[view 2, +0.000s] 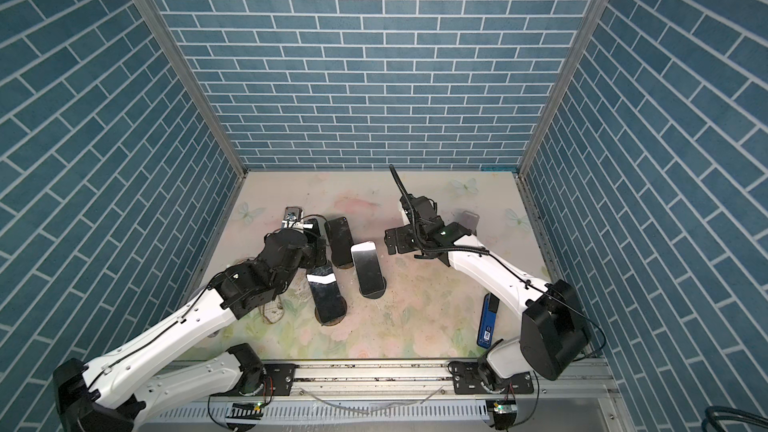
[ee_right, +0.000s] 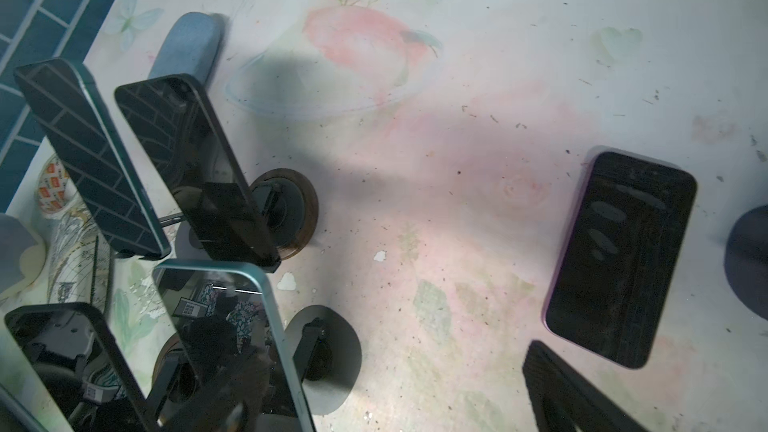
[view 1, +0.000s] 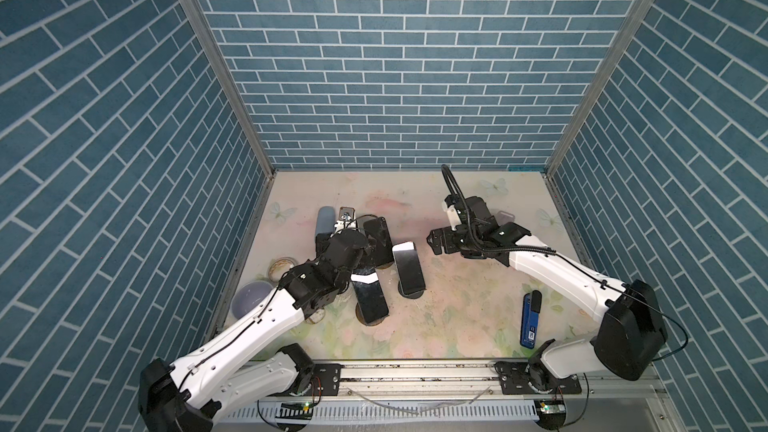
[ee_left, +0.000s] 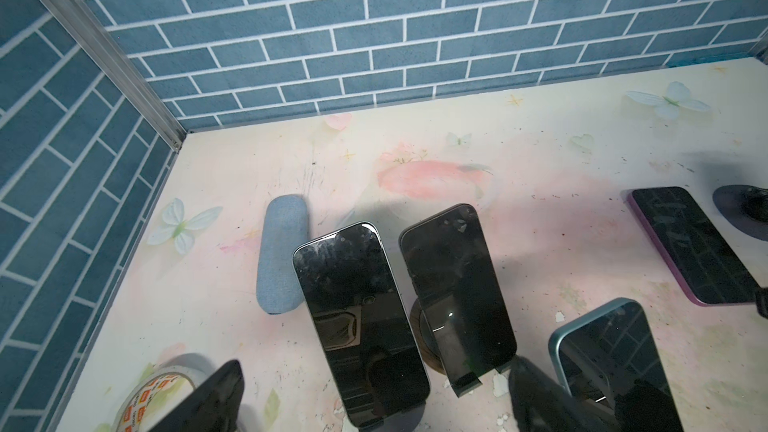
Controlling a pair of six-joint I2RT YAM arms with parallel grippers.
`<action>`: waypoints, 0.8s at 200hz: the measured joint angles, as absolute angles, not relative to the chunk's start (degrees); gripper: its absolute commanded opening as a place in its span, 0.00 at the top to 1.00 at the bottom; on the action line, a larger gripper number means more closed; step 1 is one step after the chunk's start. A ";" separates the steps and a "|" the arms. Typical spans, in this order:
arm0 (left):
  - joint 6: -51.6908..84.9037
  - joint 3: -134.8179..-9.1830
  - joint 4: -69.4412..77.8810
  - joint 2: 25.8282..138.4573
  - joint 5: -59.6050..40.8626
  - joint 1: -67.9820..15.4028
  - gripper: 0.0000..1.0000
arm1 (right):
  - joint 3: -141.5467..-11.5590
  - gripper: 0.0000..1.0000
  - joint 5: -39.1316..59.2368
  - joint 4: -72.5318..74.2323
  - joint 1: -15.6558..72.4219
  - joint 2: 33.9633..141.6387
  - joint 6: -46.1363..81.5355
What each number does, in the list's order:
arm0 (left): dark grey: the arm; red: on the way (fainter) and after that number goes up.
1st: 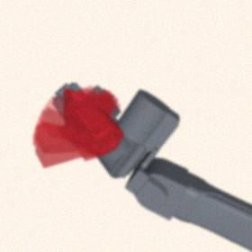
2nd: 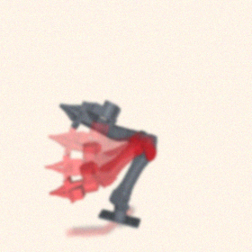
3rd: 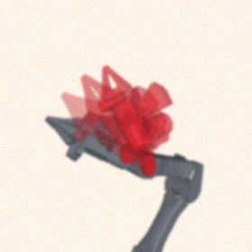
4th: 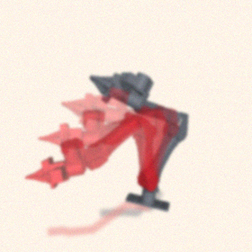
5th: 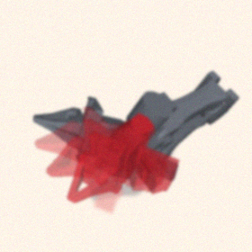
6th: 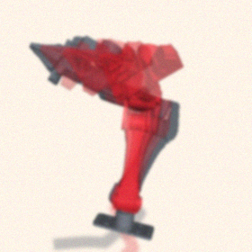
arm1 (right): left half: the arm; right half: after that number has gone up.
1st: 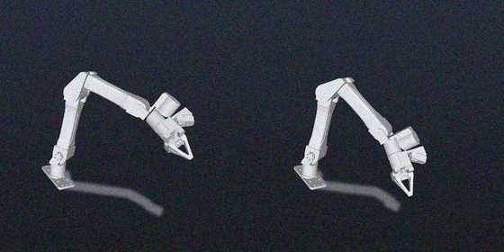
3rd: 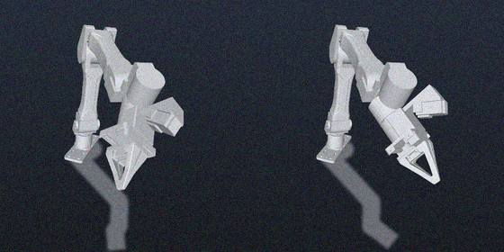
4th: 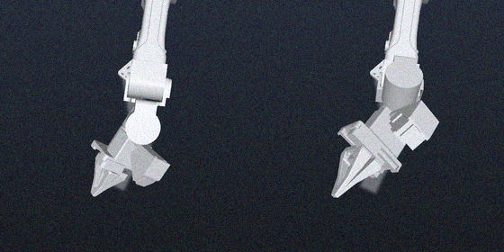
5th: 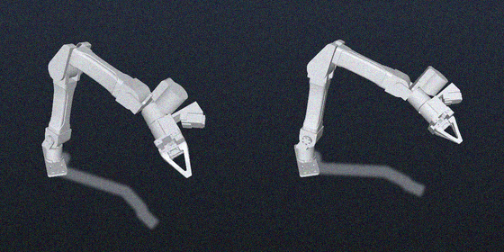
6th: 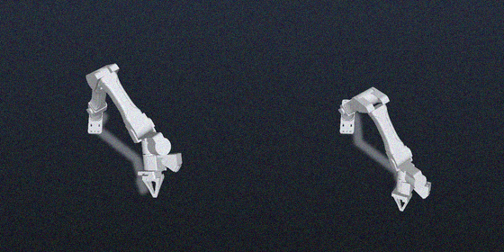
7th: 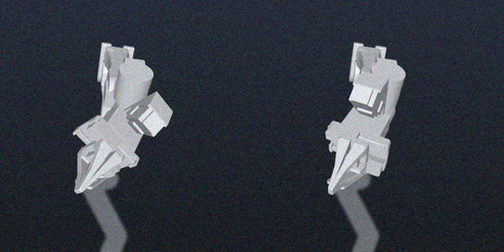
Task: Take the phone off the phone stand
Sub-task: 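Reach the right gripper to the teal-edged phone on its stand and grip its top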
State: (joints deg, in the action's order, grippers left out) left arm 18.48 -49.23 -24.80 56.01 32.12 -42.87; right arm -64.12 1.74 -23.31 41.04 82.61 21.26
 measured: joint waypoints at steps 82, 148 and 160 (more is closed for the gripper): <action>18.48 -47.40 -26.30 53.28 33.08 -42.81 0.00 | -65.23 0.01 -0.40 -22.13 50.57 87.92 22.28; 18.50 -46.39 -26.41 50.70 33.23 -42.78 0.00 | -67.94 0.01 -4.14 -21.23 55.81 91.29 22.33; 18.50 -46.09 -26.41 50.22 33.26 -42.78 0.00 | -68.18 0.01 -4.97 -21.41 56.45 92.07 22.57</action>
